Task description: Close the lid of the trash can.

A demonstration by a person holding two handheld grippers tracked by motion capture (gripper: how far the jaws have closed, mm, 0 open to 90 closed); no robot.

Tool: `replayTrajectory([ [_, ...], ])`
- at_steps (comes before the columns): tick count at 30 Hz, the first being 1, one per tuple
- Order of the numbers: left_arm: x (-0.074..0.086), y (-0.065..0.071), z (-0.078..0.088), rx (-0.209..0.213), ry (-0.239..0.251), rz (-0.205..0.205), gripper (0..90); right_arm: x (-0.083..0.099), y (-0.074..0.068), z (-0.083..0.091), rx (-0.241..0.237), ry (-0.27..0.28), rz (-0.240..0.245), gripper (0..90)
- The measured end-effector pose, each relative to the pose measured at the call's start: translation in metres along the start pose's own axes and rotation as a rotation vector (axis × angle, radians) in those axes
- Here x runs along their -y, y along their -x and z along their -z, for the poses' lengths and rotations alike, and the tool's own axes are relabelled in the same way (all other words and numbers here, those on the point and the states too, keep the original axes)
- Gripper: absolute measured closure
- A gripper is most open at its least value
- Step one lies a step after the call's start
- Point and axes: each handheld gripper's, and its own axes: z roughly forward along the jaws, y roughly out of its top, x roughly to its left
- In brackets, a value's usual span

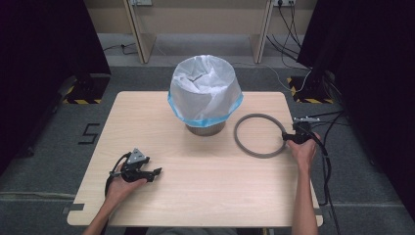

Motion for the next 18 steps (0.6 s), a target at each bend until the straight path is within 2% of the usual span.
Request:
replayTrajectory([
  [5, 0.0, 0.0, 0.0, 0.0, 0.0, 0.0, 27.8, 0.005, 0.007, -0.001, 0.002, -0.009, -0.004, 45.3],
  [10, 0.0, 0.0, 0.0, 0.0, 0.0, 0.0, 27.8, 0.009, 0.023, 0.001, 0.011, -0.007, -0.052, 49.2],
  [12, 0.0, 0.0, 0.0, 0.0, 0.0, 0.0, 27.8, 0.01, 0.024, 0.001, 0.011, -0.008, -0.064, 49.8],
  [13, 0.0, 0.0, 0.0, 0.0, 0.0, 0.0, 27.9, 0.01, 0.028, 0.001, 0.002, -0.005, -0.062, 53.4],
  [18, 0.0, 0.0, 0.0, 0.001, 0.001, 0.0, 27.8, 0.008, 0.031, 0.0, 0.01, -0.017, -0.059, 58.2],
])
